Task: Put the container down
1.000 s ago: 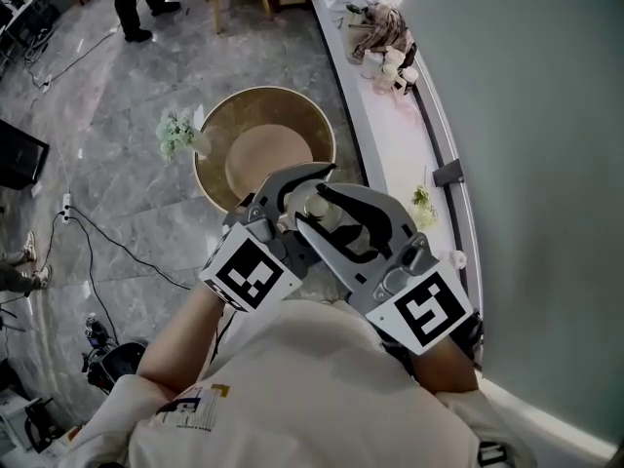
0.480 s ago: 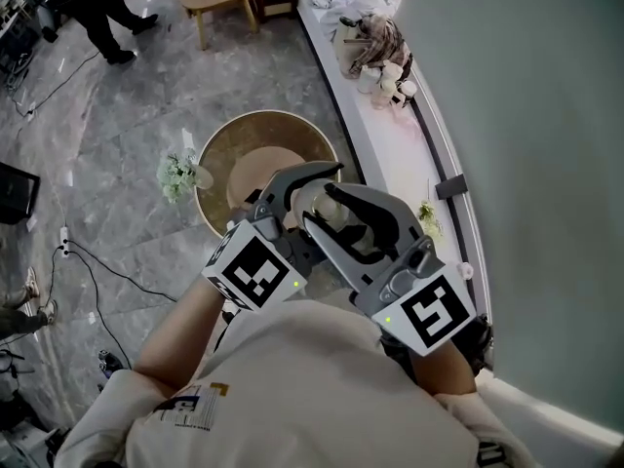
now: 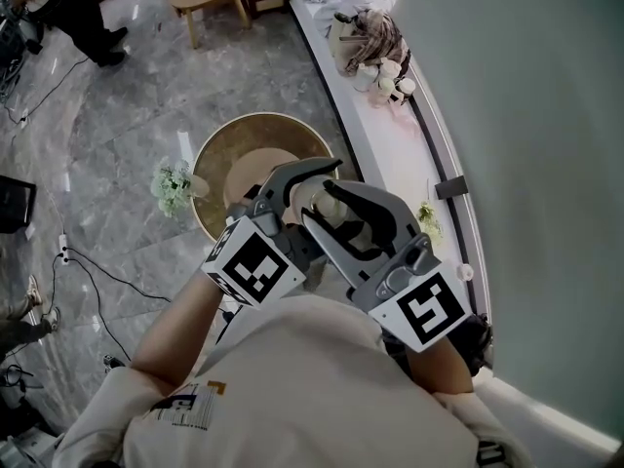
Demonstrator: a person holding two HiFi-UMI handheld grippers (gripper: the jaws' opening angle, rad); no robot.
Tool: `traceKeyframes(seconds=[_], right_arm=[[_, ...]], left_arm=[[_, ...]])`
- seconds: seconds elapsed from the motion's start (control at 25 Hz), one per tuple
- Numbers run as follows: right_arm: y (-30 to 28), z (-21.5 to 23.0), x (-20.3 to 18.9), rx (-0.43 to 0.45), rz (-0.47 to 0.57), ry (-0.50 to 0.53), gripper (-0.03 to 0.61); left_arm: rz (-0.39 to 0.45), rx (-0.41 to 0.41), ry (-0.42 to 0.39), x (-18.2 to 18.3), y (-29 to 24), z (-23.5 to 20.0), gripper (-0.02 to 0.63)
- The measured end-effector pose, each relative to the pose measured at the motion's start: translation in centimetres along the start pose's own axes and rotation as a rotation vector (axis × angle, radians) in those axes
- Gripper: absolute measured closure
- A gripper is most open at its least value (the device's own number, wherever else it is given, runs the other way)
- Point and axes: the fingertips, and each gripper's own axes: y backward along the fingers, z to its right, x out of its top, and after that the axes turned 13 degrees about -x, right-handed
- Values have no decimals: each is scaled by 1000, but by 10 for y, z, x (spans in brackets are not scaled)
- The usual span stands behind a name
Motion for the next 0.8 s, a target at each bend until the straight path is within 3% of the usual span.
traceKeyframes(seconds=[0.8], right_arm=[[-18, 81, -37, 65, -46, -20, 442]], left_arm=[[-41, 44, 39, -29, -66, -56, 258]])
